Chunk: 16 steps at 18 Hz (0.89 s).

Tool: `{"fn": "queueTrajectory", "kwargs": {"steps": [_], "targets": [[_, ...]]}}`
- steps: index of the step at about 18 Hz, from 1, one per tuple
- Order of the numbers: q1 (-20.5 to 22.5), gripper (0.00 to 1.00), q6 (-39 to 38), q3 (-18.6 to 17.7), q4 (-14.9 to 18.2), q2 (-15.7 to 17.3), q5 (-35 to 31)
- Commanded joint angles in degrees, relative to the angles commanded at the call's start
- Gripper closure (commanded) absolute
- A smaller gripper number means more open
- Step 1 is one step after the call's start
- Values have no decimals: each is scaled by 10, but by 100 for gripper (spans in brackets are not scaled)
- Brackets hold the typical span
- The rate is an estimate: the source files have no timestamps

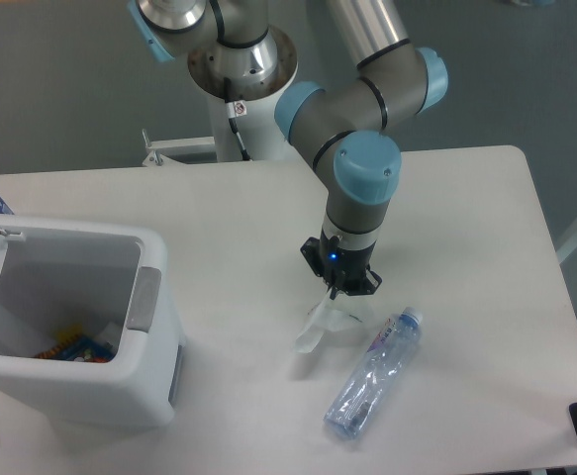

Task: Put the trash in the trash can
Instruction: 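Close the gripper on the white paper and lift it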

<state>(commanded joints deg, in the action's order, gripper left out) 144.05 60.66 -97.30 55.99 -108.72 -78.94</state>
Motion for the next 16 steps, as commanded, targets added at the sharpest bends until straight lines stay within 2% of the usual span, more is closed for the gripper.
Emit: {"fn": "queueTrajectory", "kwargs": {"steps": [7,13,16], "targets": [[4,100,-135,72,0,1,160],[-4,100,-221,130,0,1,207],[-11,100,-261,135,-1,20,236]]}}
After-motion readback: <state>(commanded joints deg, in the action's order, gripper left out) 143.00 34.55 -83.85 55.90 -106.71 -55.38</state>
